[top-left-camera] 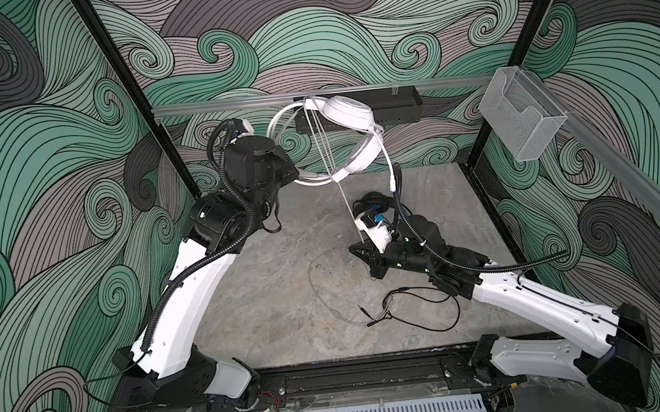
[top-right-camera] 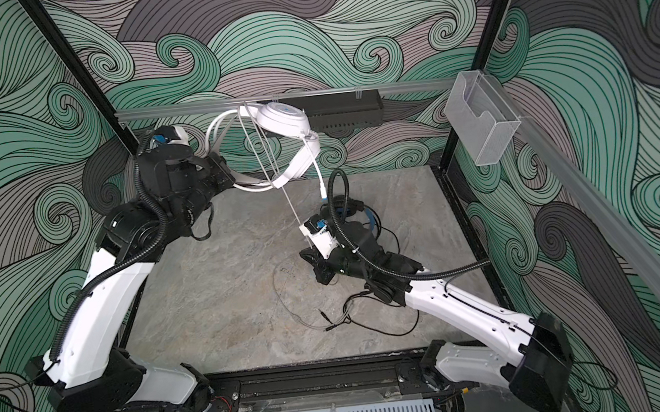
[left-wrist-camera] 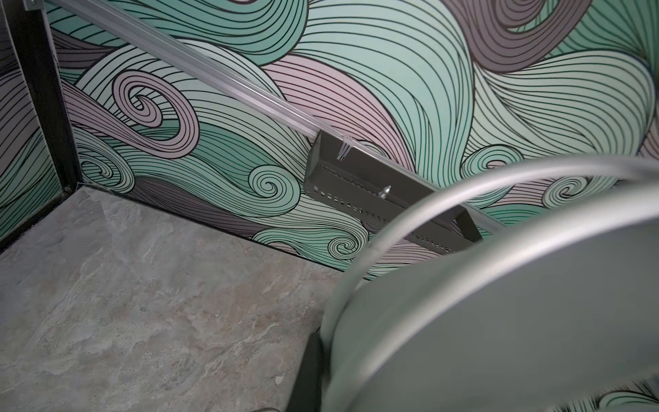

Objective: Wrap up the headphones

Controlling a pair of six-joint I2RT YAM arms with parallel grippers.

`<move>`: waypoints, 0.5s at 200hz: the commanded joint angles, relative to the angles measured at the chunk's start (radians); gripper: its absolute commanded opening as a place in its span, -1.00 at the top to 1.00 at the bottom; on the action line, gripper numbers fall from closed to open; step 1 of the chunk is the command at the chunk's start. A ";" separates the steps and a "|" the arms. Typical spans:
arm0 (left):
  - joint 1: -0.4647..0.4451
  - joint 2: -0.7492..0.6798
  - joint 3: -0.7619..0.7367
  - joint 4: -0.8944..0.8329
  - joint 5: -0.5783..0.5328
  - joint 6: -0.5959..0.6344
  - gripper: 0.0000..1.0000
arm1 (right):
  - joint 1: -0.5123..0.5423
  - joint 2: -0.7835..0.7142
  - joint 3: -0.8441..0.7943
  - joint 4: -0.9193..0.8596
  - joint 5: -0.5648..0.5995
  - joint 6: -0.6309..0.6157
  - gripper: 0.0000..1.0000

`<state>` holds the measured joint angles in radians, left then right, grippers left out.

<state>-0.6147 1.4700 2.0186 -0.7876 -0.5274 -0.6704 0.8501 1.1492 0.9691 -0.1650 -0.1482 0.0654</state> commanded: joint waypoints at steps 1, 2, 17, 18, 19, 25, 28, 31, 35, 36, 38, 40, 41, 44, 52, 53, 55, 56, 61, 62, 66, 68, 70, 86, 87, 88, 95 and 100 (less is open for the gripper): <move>0.021 0.020 0.020 0.200 -0.151 -0.098 1.00 | 0.056 0.003 0.037 -0.180 0.105 -0.073 1.00; 0.021 0.023 0.019 0.201 -0.152 -0.098 1.00 | 0.060 0.003 0.039 -0.183 0.107 -0.075 1.00; 0.026 0.059 0.019 0.199 -0.180 -0.103 1.00 | 0.114 0.027 0.095 -0.267 0.189 -0.114 1.00; 0.026 0.064 0.020 0.199 -0.182 -0.102 1.00 | 0.118 0.028 0.098 -0.271 0.194 -0.116 1.00; 0.025 0.064 0.021 0.198 -0.183 -0.102 1.00 | 0.121 0.031 0.102 -0.275 0.198 -0.117 1.00; 0.027 0.083 0.025 0.195 -0.193 -0.092 1.00 | 0.135 0.038 0.123 -0.297 0.218 -0.126 1.00; 0.025 0.091 0.027 0.197 -0.199 -0.080 1.00 | 0.141 0.040 0.132 -0.306 0.228 -0.129 1.00; 0.026 0.098 0.027 0.198 -0.205 -0.068 1.00 | 0.149 0.043 0.140 -0.314 0.238 -0.132 1.00; 0.026 0.108 0.026 0.198 -0.216 -0.055 1.00 | 0.160 0.043 0.151 -0.324 0.252 -0.137 1.00; 0.025 0.111 0.026 0.197 -0.219 -0.053 1.00 | 0.161 0.045 0.154 -0.327 0.255 -0.137 1.00; 0.026 0.114 0.025 0.195 -0.224 -0.048 1.00 | 0.164 0.044 0.159 -0.333 0.259 -0.139 1.00; 0.026 0.119 0.023 0.194 -0.230 -0.043 1.00 | 0.169 0.043 0.164 -0.338 0.265 -0.142 1.00; 0.026 0.120 0.022 0.194 -0.234 -0.040 1.00 | 0.172 0.044 0.166 -0.340 0.268 -0.143 1.00; 0.025 0.124 0.017 0.195 -0.242 -0.029 1.00 | 0.176 0.043 0.174 -0.348 0.274 -0.146 1.00; 0.025 0.132 -0.009 0.215 -0.268 0.013 1.00 | 0.191 0.041 0.196 -0.370 0.290 -0.151 1.00; 0.025 0.132 -0.013 0.218 -0.270 0.018 1.00 | 0.193 0.040 0.198 -0.374 0.294 -0.151 1.00; 0.024 0.132 -0.022 0.225 -0.278 0.031 1.00 | 0.196 0.039 0.204 -0.380 0.300 -0.152 1.00; 0.024 0.132 -0.026 0.229 -0.282 0.036 1.00 | 0.198 0.038 0.207 -0.383 0.301 -0.153 1.00; 0.024 0.132 -0.052 0.251 -0.297 0.068 1.00 | 0.204 0.038 0.223 -0.399 0.311 -0.156 1.00; 0.024 0.131 -0.058 0.257 -0.299 0.074 1.00 | 0.205 0.037 0.226 -0.401 0.312 -0.158 1.00; 0.023 0.131 -0.078 0.277 -0.311 0.103 1.00 | 0.208 0.037 0.239 -0.415 0.316 -0.160 1.00; 0.023 0.131 -0.087 0.286 -0.317 0.115 1.00 | 0.211 0.037 0.246 -0.421 0.319 -0.161 1.00; 0.023 0.132 -0.096 0.293 -0.323 0.131 1.00 | 0.212 0.037 0.254 -0.428 0.320 -0.163 1.00; 0.013 0.137 -0.161 0.370 -0.368 0.263 1.00 | 0.224 0.051 0.326 -0.507 0.341 -0.168 1.00; 0.012 0.137 -0.165 0.378 -0.371 0.272 1.00 | 0.224 0.052 0.329 -0.512 0.342 -0.168 1.00; 0.011 0.137 -0.169 0.384 -0.375 0.280 1.00 | 0.223 0.054 0.331 -0.517 0.343 -0.168 1.00; 0.005 0.134 -0.205 0.433 -0.392 0.349 1.00 | 0.224 0.063 0.368 -0.549 0.349 -0.165 1.00; -0.001 0.130 -0.230 0.467 -0.399 0.398 1.00 | 0.223 0.068 0.388 -0.571 0.353 -0.162 1.00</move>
<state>-0.6186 1.6077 1.8397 -0.6369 -0.7235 -0.4694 1.0447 1.2034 1.2644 -0.5434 0.1867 -0.0704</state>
